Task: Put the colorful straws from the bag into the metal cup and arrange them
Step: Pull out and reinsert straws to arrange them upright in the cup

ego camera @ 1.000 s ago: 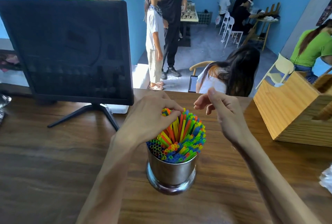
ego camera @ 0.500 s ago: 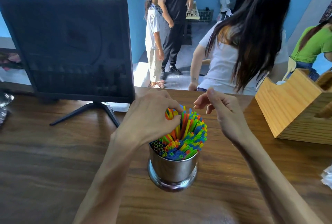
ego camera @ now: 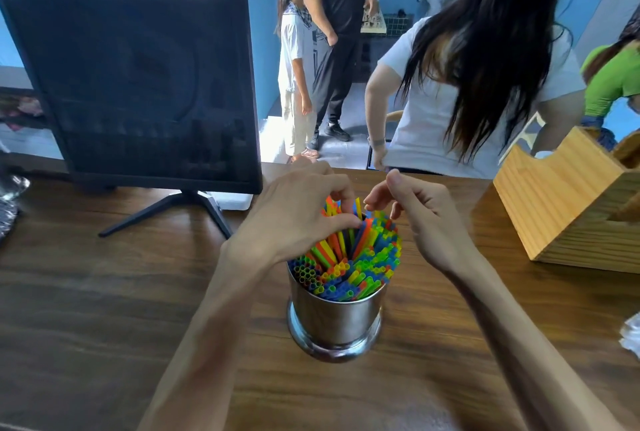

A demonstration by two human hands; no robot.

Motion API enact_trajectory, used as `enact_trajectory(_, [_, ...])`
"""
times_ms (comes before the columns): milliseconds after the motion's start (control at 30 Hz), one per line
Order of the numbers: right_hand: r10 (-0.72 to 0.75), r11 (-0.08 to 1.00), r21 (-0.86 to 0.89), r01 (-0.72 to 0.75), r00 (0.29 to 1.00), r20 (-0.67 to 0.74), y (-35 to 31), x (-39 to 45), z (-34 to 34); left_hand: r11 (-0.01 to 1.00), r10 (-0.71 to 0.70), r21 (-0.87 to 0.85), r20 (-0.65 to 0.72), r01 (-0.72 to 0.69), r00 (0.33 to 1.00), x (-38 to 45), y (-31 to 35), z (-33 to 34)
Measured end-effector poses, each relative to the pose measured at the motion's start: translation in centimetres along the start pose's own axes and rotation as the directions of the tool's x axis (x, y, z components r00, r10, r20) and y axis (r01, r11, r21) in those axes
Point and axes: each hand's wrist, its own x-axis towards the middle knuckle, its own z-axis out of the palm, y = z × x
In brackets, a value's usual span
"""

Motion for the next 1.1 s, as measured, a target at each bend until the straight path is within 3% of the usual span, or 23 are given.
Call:
enact_trajectory(167, [-0.023, 0.999, -0.038, 0.024, 0.999, 0.024, -0.8, -0.5, 0.5, 0.928, -0.036, -0.372, -0.078, 0.004, 0.996, 0.0, 0.0, -1.3])
enact_trajectory(267, [-0.036, 0.999, -0.006, 0.037, 0.989, 0.146, -1.5, -0.6, 1.2, 0.806, -0.07, -0.581, -0.283, -0.113, 0.957, 0.1, 1.2, -2.3])
enact_trajectory(433, [-0.054, 0.998, 0.02, 0.051, 0.974, 0.218, -2.3, -0.4, 1.4, 0.695, -0.179, -0.629, -0.62, -0.348, 0.764, 0.0, 2.5, -3.8])
enact_trajectory(533, [-0.084, 0.991, 0.123, 0.061, 0.979, 0.184, -2.6, -0.3, 0.9, 0.664, -0.225, -0.613, -0.709, -0.427, 0.668, -0.4, 2.5, -4.6])
enact_trajectory(633, [-0.088, 0.953, 0.297, 0.063, 0.993, 0.073, -2.8, -0.1, -0.2, 0.646, -0.244, -0.613, -0.73, -0.454, 0.638, -1.0, 2.0, -5.0])
enact_trajectory(733, [-0.053, 0.879, 0.472, 0.062, 0.998, -0.033, -3.1, 0.0, -1.4, 0.654, -0.245, -0.632, -0.696, -0.415, 0.674, -1.6, 1.1, -4.8])
enact_trajectory(867, [0.001, 0.806, 0.585, 0.088, 0.989, -0.151, -3.7, 0.5, -2.8, 0.651, -0.258, -0.701, -0.565, -0.292, 0.783, -2.5, 0.4, -3.8])
enact_trajectory(967, [0.009, 0.781, 0.613, 0.121, 0.979, -0.205, -3.9, 1.0, -3.7, 0.664, -0.19, -0.726, -0.393, -0.177, 0.9, -3.2, 0.3, -3.2])
enact_trajectory(1100, [-0.06, 0.818, 0.541, 0.195, 0.965, -0.257, -4.3, 1.4, -3.1, 0.799, -0.035, -0.6, -0.104, -0.035, 0.994, -3.5, 0.5, -2.4])
